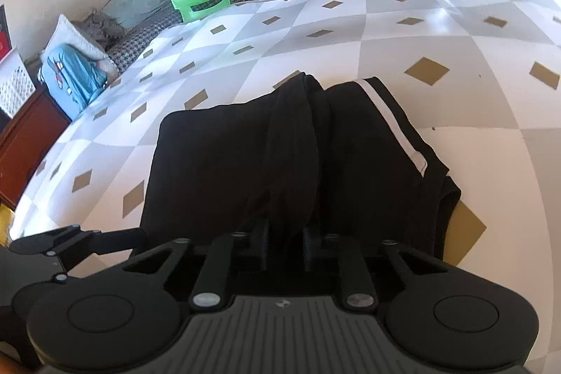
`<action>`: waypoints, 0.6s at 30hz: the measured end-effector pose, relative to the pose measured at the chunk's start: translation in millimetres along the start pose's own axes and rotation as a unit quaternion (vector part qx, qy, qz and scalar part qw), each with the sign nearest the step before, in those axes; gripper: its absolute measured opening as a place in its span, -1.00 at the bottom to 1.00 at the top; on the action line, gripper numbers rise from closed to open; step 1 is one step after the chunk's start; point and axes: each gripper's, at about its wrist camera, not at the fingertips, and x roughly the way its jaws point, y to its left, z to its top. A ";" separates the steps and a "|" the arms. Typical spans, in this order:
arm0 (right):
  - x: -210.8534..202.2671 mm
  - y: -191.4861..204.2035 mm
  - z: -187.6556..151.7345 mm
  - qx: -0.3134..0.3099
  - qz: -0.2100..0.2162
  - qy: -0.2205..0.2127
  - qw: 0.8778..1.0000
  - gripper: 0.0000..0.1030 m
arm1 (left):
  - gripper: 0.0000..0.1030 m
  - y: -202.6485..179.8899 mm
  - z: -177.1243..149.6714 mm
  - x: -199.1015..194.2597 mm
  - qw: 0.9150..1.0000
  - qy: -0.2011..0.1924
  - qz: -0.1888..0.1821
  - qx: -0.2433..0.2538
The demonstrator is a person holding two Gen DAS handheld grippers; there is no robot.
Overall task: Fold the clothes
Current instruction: 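Open both grippers and press them onto the folded black shirt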
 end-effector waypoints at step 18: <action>-37.3 -17.8 3.7 0.041 -0.065 -0.017 0.997 -0.85 | 0.77 -1.6 -2.8 -5.2 1.000 -0.003 0.002 0.016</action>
